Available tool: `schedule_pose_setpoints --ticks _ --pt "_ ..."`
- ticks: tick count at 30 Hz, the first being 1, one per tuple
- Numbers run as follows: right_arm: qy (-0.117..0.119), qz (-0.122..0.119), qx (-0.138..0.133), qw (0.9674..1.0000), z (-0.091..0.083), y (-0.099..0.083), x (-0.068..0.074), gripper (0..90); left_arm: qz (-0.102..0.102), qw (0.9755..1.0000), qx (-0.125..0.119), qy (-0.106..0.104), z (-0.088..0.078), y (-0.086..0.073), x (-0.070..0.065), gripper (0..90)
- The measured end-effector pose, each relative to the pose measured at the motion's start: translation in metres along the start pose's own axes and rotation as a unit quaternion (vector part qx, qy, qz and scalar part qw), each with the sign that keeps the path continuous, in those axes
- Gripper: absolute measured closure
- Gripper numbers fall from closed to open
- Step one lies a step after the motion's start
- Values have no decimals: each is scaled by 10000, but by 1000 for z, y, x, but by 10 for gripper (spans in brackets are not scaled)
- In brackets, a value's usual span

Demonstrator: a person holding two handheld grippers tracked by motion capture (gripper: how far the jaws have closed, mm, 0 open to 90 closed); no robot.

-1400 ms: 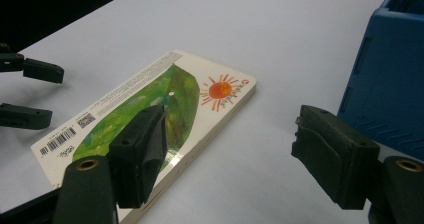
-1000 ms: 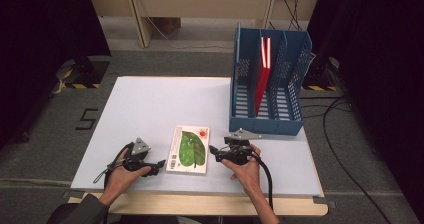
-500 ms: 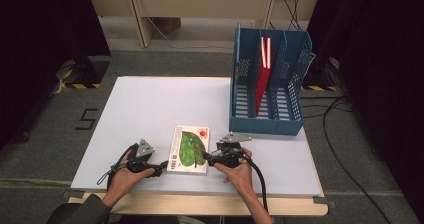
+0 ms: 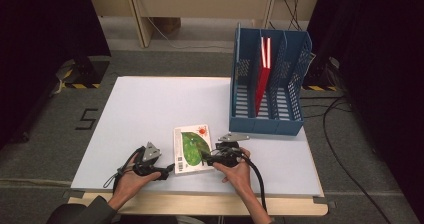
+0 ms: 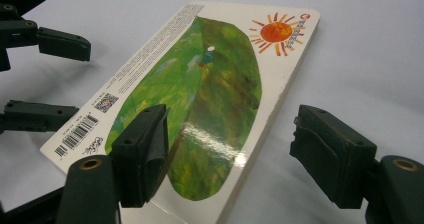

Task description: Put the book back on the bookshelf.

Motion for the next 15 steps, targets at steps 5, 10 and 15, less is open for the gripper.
schedule_pose_setpoints --ticks 5,10,15 --pt "-4 42 49 10000 2 -1 -1 310 44 10000 -18 -34 3 3 -6 181" --pt "18 141 53 9999 4 -1 -3 314 44 10000 -31 -38 4 4 -8 179" --pt "50 180 116 9998 6 -2 0 320 59 10000 -23 -6 3 4 -9 186"
Point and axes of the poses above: each handheld gripper's, and its own axes: z roughly forward along the jaws, y roughly out of its top, x roughly to its left, the point moved 8 cm from there along z, roughly forward along the jaws, and after that the axes turned 2 degrees about z, right-handed, at the moved point
